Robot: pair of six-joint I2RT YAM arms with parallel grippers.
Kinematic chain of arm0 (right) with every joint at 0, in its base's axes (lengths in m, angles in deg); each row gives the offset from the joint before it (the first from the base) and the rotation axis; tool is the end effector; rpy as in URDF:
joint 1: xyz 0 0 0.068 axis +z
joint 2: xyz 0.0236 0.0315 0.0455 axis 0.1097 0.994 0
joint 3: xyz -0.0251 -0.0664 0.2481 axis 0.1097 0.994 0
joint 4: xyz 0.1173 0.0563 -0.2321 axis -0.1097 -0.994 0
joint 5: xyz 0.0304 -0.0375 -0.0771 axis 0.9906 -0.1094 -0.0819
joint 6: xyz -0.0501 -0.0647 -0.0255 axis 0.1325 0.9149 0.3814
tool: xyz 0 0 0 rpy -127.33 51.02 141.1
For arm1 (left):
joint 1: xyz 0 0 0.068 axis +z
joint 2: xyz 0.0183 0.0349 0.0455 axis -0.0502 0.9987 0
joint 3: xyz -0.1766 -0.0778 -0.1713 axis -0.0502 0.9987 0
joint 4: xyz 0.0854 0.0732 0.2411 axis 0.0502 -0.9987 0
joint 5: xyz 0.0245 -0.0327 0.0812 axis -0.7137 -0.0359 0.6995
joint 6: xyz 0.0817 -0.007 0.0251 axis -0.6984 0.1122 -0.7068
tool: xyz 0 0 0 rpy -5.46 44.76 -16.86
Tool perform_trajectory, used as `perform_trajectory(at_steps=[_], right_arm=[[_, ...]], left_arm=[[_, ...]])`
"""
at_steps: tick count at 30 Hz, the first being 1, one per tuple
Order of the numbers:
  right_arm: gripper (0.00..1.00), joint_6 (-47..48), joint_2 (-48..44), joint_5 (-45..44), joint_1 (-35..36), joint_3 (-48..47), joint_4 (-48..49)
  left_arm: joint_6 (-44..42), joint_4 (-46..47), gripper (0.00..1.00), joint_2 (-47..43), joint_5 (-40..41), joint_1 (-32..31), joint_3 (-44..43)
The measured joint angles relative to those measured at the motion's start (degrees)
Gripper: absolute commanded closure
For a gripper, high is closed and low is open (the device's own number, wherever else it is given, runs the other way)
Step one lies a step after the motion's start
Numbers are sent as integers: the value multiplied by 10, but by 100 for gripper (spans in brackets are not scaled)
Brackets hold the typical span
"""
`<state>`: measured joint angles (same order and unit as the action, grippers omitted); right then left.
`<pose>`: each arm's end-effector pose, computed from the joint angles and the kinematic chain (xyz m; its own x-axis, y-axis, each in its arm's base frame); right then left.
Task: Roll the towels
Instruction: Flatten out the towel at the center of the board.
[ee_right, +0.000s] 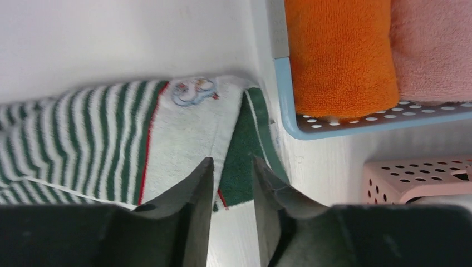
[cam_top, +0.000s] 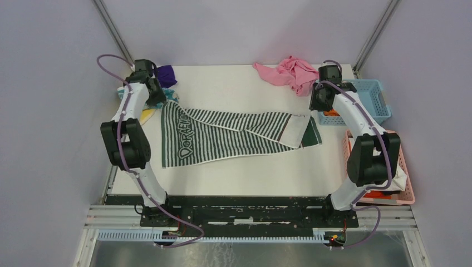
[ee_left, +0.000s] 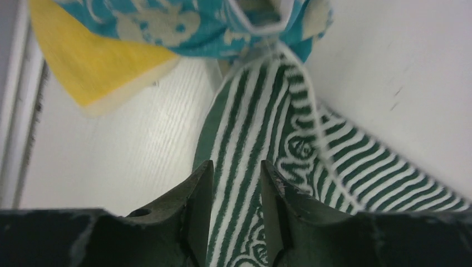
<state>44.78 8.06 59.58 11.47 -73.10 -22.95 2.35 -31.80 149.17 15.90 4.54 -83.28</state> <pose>0.3841 0.0244 0.2456 -0.7562 0.2314 -0.6120 0.2328 0.9693 0.0787 0.4301 0.0659 0.2528 -0.6921 -0.3721 -0.6184 -0.4191 0.9048 -0.0754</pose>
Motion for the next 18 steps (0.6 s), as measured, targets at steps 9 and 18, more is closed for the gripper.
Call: perform_trajectory(at_steps=[9, 18], right_arm=[[48, 8, -16, 13, -4, 23, -10], [42, -17, -122, 73, -2, 166, 4]], left_arm=[[7, 23, 38, -98, -21, -2, 134], [106, 79, 30, -339, -5, -2, 446]])
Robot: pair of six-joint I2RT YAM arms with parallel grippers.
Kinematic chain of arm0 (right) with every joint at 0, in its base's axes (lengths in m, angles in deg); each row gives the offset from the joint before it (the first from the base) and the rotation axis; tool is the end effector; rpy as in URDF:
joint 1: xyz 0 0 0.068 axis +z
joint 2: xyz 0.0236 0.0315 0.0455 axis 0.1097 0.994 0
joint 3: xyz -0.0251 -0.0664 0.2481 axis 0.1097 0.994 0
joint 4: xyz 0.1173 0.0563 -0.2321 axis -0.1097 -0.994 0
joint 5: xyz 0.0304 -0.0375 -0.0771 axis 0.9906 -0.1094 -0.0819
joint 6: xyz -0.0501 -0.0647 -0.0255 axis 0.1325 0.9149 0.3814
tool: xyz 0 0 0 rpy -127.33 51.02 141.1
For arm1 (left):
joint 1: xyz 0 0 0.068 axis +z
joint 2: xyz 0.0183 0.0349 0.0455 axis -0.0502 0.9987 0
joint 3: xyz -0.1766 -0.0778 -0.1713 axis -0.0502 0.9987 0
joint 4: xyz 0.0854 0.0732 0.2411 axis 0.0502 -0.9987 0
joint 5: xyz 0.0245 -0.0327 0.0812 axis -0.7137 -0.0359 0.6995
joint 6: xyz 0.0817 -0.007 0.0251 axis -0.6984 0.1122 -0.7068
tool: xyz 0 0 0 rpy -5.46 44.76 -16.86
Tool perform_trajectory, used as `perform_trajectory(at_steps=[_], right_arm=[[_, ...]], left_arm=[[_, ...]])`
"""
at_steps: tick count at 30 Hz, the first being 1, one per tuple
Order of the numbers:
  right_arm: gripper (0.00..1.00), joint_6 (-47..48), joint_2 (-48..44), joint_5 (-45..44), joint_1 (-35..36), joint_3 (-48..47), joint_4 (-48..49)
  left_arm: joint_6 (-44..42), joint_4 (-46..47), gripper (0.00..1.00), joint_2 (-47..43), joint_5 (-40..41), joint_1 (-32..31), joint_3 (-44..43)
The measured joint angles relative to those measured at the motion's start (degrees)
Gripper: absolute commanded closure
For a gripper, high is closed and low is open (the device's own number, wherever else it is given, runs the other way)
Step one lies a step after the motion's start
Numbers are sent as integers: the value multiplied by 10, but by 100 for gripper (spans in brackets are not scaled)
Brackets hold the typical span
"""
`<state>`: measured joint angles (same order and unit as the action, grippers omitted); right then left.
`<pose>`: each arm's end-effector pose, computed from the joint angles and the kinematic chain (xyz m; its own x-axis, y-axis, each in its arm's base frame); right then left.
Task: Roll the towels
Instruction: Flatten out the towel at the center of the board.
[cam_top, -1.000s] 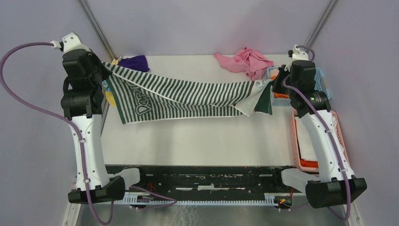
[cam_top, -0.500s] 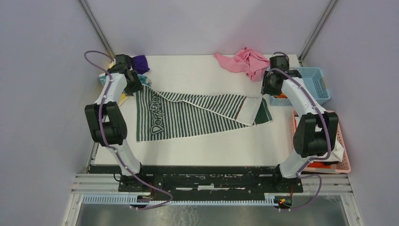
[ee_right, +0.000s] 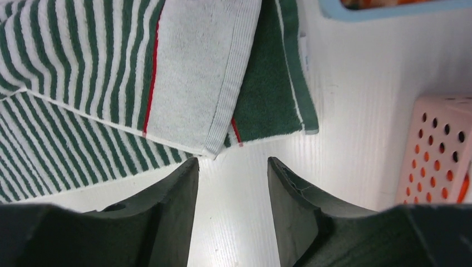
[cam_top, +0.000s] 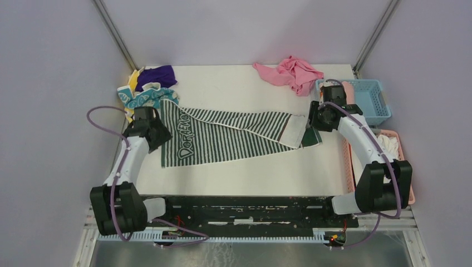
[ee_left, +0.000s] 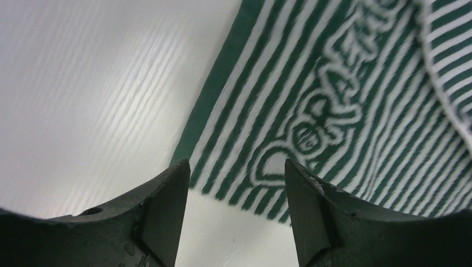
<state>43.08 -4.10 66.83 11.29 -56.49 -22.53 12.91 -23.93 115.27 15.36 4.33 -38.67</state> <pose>0.3222 0.0273 0.2170 -0.8121 0.2599 -0.5224 0.1981 0.9649 0.1721 0.2795 0.0446 0.1970 -0.6363 -0.5338 -0.5569 -0.5399 0.8238 -0.1728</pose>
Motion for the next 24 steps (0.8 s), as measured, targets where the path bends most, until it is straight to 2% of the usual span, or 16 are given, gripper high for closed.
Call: perform_trajectory(at_steps=[2, 9, 18, 24], right_arm=[[39, -3, -14, 12, 3, 21, 3], [36, -12, -26, 52, 17, 58, 28], [34, -16, -53, 73, 28, 68, 47], [34, -15, -56, 76, 31, 68, 49]], left_arm=[[23, -18, 30, -36, 10, 0, 50], [90, -43, 32, -94, 49, 0, 126], [114, -30, 43, -1, 52, 5, 130], [115, -7, 44, 59, 55, 10, 126]])
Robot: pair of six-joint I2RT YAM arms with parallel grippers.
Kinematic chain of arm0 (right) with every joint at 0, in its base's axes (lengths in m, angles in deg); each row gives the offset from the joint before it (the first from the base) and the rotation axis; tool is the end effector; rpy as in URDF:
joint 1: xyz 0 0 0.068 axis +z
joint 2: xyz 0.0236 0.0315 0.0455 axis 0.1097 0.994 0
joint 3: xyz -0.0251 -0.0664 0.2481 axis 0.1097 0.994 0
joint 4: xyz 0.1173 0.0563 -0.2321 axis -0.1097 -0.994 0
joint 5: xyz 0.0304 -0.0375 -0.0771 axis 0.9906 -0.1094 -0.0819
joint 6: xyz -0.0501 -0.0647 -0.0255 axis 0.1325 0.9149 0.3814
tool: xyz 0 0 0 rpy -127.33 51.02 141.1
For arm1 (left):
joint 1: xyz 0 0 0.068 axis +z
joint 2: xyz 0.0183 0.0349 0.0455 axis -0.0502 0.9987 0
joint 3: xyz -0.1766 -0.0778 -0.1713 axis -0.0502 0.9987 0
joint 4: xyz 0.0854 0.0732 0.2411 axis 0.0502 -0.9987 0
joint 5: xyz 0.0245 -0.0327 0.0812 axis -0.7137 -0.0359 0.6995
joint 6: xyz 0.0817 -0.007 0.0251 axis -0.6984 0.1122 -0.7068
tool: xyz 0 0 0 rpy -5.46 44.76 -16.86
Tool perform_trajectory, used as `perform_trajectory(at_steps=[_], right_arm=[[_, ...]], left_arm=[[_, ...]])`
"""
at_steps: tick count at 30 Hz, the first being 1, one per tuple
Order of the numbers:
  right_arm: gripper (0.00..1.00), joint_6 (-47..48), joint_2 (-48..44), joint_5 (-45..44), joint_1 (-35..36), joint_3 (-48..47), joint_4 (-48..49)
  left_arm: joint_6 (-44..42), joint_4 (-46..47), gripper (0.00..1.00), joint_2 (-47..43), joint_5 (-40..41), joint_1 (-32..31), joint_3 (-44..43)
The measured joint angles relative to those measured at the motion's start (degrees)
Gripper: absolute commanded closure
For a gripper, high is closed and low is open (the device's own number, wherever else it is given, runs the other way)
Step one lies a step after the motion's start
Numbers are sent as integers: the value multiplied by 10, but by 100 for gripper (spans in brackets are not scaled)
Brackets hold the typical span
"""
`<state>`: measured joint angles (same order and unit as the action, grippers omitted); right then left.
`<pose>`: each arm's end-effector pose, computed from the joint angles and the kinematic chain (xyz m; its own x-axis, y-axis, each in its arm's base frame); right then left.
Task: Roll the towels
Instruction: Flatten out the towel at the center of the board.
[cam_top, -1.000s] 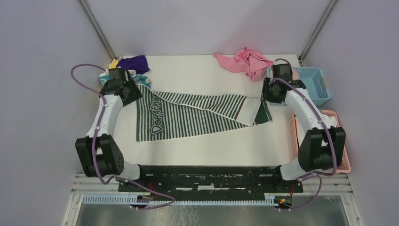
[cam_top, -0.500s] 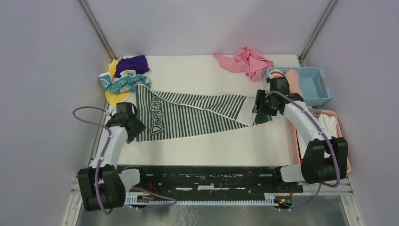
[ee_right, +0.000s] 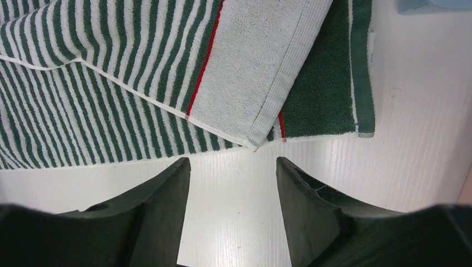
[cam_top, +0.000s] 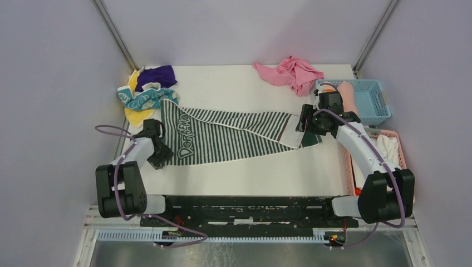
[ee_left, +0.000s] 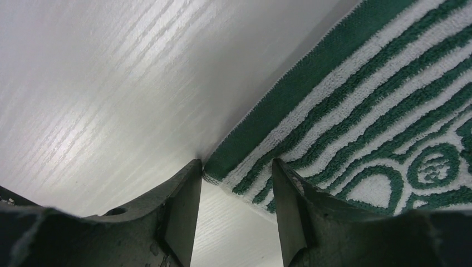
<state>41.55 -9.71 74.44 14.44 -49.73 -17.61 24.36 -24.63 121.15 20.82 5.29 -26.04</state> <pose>0.3024 0.0525 0.2134 -0.8134 0.2393 -0.5303 0.0809 0.9491 0.3043 0.2346 0.0501 0.1041 -0.6241 -0.7024 -0.3422 -0.7455 0.6665 -0.0085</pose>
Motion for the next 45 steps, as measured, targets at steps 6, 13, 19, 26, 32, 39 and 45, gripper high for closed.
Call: perform_trajectory(at_steps=[6, 13, 19, 26, 32, 39, 45], right_arm=[[33, 0, 0, 0, 1, 0, 0], [32, 0, 0, -14, 4, 0, -1], [32, 0, 3, -50, 4, 0, -13], [38, -9, 48, -102, 4, 5, -57], [38, -22, 55, -115, 4, 32, -88], [38, -47, 52, -99, 4, 87, -108], [43, -63, 52, -63, 4, 125, -93]], left_arm=[[1, 17, 64, 29, 6, 0, -18], [3, 21, 97, 30, 20, 1, -24], [-29, -15, 97, -6, 66, 1, -76], [-74, -15, 97, -71, 116, 1, -102], [-83, -12, 97, -82, 116, 1, -96], [-83, -10, 97, -82, 113, 1, -96], [-83, -9, 97, -82, 111, 1, -96]])
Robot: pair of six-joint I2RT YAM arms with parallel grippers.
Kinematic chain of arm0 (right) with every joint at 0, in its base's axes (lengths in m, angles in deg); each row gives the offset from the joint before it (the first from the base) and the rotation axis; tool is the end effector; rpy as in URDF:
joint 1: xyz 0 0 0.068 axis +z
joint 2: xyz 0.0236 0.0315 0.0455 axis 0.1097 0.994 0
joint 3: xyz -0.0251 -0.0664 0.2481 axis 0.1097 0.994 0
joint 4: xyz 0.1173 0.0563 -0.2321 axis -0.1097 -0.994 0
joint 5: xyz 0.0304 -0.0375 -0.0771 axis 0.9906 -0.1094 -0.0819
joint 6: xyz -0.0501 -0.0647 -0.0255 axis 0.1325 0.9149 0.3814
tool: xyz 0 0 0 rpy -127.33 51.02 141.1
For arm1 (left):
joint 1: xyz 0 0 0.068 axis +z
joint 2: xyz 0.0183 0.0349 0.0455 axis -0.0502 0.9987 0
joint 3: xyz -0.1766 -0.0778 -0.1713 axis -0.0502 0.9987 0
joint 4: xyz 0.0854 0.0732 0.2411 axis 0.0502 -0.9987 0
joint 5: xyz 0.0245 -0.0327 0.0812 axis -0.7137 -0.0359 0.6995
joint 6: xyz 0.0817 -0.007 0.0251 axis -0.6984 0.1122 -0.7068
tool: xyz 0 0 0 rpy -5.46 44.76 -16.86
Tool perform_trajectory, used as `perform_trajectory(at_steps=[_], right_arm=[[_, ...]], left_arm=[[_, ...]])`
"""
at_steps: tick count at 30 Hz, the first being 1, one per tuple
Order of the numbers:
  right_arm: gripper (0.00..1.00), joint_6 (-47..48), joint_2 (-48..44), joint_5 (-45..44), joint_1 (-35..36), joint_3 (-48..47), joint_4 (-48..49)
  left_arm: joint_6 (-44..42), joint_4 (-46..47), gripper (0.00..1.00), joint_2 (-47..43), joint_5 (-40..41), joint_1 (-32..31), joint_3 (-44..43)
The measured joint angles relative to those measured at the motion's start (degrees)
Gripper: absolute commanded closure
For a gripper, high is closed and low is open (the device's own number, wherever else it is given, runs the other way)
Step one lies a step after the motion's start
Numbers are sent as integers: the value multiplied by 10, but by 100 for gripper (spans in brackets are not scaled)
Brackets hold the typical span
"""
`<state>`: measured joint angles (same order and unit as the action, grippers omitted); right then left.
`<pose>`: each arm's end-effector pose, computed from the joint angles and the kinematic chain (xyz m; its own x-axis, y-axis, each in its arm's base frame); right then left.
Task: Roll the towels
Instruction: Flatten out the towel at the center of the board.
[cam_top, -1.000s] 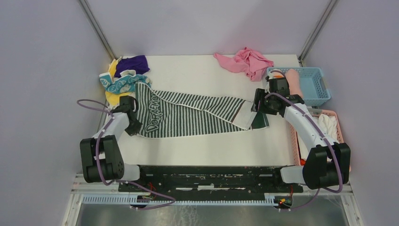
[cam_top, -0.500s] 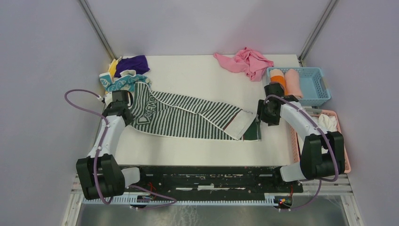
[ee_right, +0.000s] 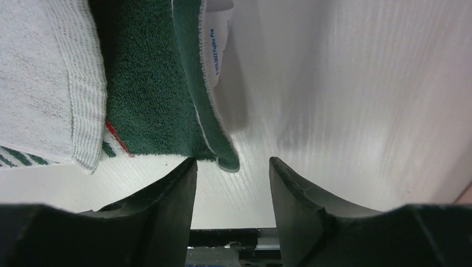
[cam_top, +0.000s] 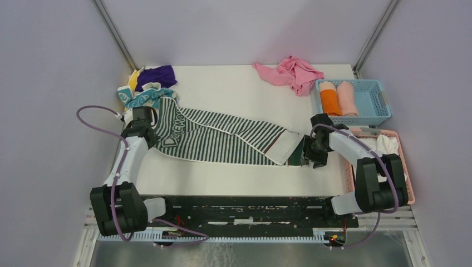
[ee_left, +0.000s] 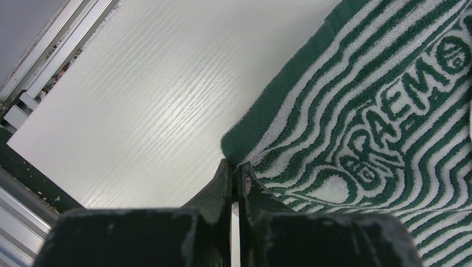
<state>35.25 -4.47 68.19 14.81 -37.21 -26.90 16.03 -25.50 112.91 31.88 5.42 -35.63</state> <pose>0.2433 0.0374 0.1123 -0.9353 0.3202 -0.1505 0.3095 0.9466 0.0903 0.2578 0.0680 0.1921 -0.5465 -0.5442 -0.6366 -0.7157 0.6982 0.0174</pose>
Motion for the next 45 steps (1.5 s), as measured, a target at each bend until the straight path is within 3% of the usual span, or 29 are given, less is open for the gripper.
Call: perform_trajectory(at_steps=[10, 16, 21, 25, 34, 39, 45], right_arm=[[68, -2, 17, 34, -11, 26, 51], [92, -7, 9, 56, -20, 37, 76], [99, -5, -31, 59, -20, 28, 45], [100, -1, -76, 53, -21, -64, -23], [100, -1, -179, -19, -35, -315, -101], [100, 2, -224, -39, -37, -389, -146], [100, 15, -316, -55, -37, -483, -223]], left_arm=[[0, 1, 97, -1, 0, 0, 0], [0, 3, 97, -2, -2, 0, 0], [0, -8, 97, -14, -9, 0, -8], [0, -39, 97, -16, -23, 0, -81], [0, -83, 97, -17, -13, 0, -404], [-1, -126, 96, -68, -7, 0, -461], [-17, -182, 94, -198, 12, 0, -482]])
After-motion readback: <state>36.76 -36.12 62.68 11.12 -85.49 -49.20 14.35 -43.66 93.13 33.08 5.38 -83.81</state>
